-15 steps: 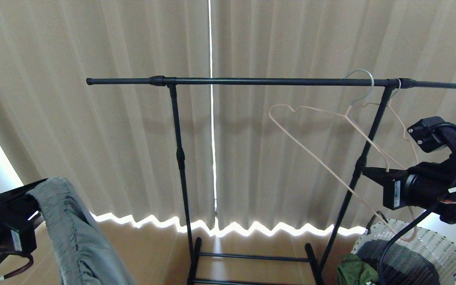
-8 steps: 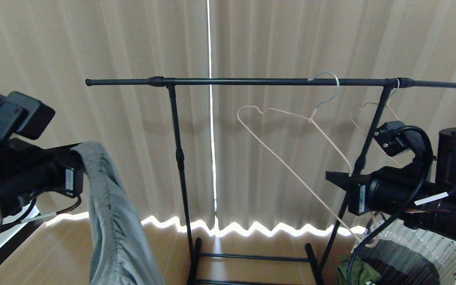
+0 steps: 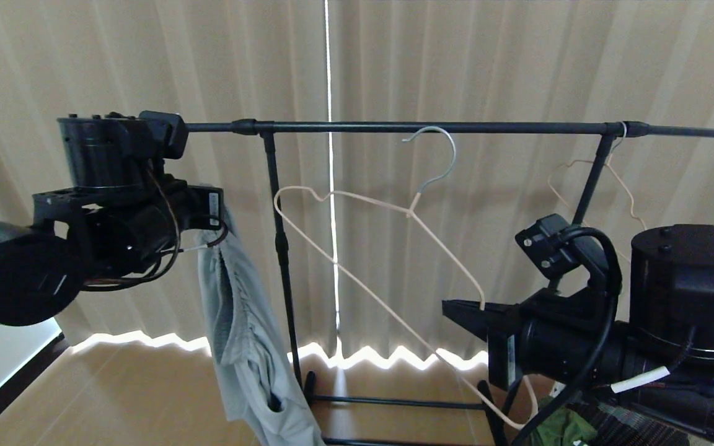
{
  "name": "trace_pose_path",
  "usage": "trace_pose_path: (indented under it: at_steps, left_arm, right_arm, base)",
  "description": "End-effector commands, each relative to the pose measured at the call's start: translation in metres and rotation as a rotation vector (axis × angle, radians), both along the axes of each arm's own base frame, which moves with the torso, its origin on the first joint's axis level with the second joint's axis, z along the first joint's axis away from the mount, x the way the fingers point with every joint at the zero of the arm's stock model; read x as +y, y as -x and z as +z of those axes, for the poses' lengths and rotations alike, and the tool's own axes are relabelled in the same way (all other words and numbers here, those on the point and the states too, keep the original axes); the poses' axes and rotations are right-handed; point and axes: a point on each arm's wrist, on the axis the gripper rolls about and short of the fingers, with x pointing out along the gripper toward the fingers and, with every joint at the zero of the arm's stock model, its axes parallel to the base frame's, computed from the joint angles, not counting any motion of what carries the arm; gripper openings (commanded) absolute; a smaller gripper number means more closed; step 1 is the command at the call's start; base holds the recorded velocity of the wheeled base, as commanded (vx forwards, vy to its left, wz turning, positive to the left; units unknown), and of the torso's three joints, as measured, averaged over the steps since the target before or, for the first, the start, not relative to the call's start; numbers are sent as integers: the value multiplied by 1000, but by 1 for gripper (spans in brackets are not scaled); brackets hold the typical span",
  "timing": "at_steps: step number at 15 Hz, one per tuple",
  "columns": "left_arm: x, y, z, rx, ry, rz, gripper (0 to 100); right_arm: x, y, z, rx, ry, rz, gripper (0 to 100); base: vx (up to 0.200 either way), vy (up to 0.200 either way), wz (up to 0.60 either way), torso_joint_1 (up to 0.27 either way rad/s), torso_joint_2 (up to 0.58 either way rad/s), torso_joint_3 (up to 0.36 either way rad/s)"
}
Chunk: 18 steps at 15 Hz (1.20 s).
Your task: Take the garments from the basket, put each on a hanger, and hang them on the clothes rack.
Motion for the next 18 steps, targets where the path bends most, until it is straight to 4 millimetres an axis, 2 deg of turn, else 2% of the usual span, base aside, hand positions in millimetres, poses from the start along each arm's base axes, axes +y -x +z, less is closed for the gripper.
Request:
trace_pose_path:
  at_steps: [1, 6, 11, 18]
  left_arm:
    - [-8, -23, -13, 24, 4, 15, 0]
    - [-11, -24, -7, 4, 11, 10, 0]
    - [-11, -21, -3, -8, 13, 8, 0]
    - [-4, -16, 5, -15, -65, 16, 0]
  right_arm:
    - [14, 12, -3, 14, 3, 73, 0]
    - [26, 14, -15, 48, 34, 104, 0]
    - [41, 3, -21, 62, 53, 96, 0]
    - [45, -6, -26, 63, 83, 40, 0]
  base:
    - [0, 0, 0, 0, 0, 0]
    - [0, 0, 0, 0, 0, 0]
    - [0, 0, 0, 0, 0, 0]
    - [0, 0, 0, 0, 0, 0]
